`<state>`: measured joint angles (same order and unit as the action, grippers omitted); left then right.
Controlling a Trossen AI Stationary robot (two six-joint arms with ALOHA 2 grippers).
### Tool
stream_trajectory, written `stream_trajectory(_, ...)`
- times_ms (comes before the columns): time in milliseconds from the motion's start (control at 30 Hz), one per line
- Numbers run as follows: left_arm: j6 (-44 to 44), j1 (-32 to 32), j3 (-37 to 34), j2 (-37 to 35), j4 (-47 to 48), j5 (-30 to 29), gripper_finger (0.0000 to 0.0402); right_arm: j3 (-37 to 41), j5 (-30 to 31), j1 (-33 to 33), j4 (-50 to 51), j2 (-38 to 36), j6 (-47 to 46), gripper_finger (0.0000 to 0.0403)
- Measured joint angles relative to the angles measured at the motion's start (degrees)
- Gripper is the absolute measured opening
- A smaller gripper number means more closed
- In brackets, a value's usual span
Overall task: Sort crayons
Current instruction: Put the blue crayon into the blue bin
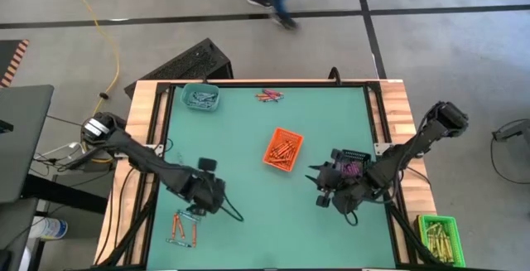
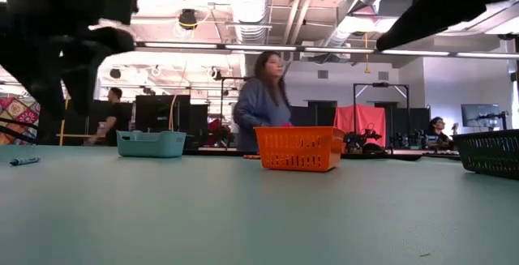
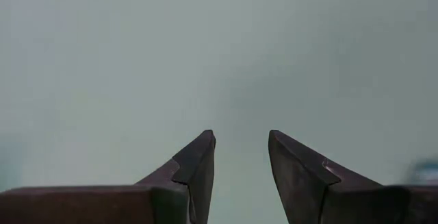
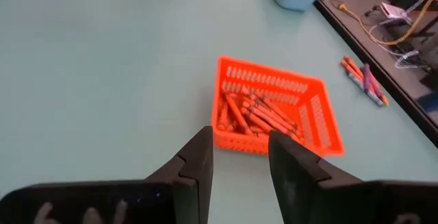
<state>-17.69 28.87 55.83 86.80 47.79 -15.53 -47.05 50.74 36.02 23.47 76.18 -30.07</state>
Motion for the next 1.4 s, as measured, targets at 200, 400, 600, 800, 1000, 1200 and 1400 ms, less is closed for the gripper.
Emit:
stream_trajectory(200, -12.51, 0.61, -1.38, 0.0, 14.02, -3.26, 0.0127, 0.0, -1.33, -0.23, -2.7, 0.0, 2.16, 0.0133)
stream_trajectory(400, -12.19, 0.53, -6.32, 0.02, 19.48, 0.33, 0.0127, 0.0, -1.38, -0.06, -3.02, 0.0, 2.08, 0.0133)
stream_trajectory(600, -10.41, -0.59, -11.27, 0.02, 16.9, 1.81, 0.0127, 0.0, -1.79, -0.02, -2.98, 0.0, 2.08, 0.0133)
stream_trajectory(800, -7.3, -2.84, -13.37, 0.02, 15.41, 4.14, 0.0127, 0.0, -1.84, -0.08, -2.69, 0.0, 2.12, 0.0133)
stream_trajectory(1000, -3.69, -5.33, -13.4, 0.01, 15.28, 6.36, 0.0127, 0.0, -1.84, -0.08, -2.56, 0.0, 2.12, 0.0133)
stream_trajectory(1200, 0.07, -8.19, -13.33, -0.2, 17.41, 6.48, 0.0118, 0.06, -1.82, -0.08, -2.63, 0.0, 2.19, 0.0133)
stream_trajectory(1400, 4.15, -11.6, -14.08, -0.2, 18.1, 8.52, 0.0098, 2.79, -1.82, -0.23, -3.46, 0.0, 0.36, 0.0133)
